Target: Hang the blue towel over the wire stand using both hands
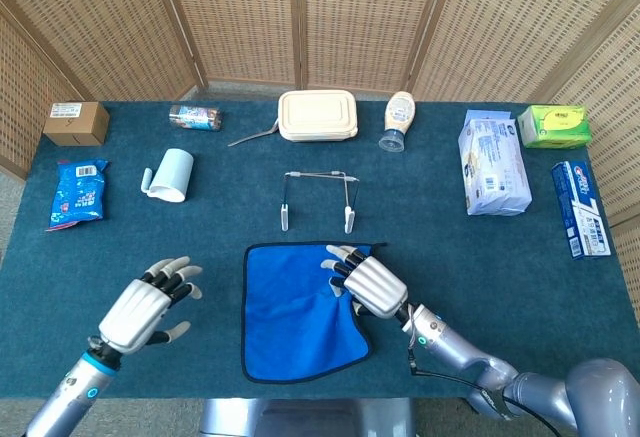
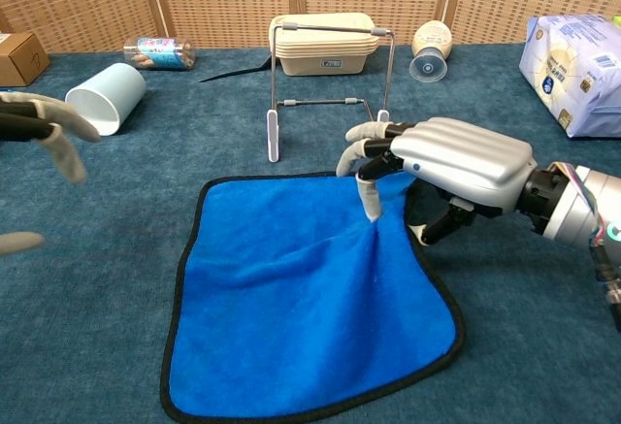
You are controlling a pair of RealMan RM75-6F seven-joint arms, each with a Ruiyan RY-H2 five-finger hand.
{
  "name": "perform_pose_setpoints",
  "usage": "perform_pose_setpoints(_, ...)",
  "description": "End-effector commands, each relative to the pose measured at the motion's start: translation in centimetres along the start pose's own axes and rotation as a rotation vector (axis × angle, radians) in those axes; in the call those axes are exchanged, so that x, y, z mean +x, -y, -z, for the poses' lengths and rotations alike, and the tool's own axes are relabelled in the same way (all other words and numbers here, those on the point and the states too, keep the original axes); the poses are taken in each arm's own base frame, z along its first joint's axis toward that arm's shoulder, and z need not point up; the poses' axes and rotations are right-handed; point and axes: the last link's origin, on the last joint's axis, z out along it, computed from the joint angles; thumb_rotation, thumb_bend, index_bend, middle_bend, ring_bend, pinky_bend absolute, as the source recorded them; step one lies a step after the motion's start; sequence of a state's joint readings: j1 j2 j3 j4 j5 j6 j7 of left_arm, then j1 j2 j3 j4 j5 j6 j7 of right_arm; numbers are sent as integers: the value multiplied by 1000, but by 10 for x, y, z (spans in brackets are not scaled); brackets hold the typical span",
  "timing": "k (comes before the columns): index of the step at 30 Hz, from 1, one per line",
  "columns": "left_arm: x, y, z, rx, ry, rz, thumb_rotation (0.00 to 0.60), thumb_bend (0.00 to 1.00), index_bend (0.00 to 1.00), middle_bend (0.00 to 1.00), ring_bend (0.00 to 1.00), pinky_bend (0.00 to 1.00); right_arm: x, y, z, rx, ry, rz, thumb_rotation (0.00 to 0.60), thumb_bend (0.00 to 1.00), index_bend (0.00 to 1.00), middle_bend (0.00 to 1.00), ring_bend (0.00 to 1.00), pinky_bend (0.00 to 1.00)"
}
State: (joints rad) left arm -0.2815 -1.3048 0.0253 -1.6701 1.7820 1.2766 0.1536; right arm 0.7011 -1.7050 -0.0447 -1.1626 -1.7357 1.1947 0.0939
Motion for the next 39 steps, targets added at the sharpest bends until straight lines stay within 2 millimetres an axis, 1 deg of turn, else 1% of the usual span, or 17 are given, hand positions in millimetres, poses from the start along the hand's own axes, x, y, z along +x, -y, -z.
perform_pose_setpoints(1,-10,-6,-16,-77,12,-37,600,321,386,223,147,167,-1,0,1,-5,3,-3,600,505,681,258,105,205)
perform_pose_setpoints(6,-22,-9,-32,-130,26,-39,600,321,373,208,131,153,-1,0,3,-14,7,-8,600,505,681,258,105,205)
perform_pose_setpoints(12,-35,-11,-45,-175,51,-61,600,325,330,177,103,140,-1,-1,5,-22,11,-12,600,505,680,257,105,204)
perform_pose_setpoints(16,-43,-11,-51,-197,69,-66,600,326,282,144,75,123,-1,-1,5,-26,14,-12,600,506,679,257,105,205)
perform_pose_setpoints(21,-50,-6,-53,-214,84,-104,600,326,233,98,39,93,-1,-1,4,-30,14,-13,600,506,678,256,105,204)
perform_pose_setpoints(27,-59,-3,-58,-239,103,-156,600,326,232,92,32,83,-2,-2,4,-36,16,-19,600,506,678,256,105,205)
perform_pose_setpoints(39,-76,-7,-76,-279,109,-196,600,332,238,94,32,84,-3,-4,4,-47,20,-28,600,506,678,255,104,205)
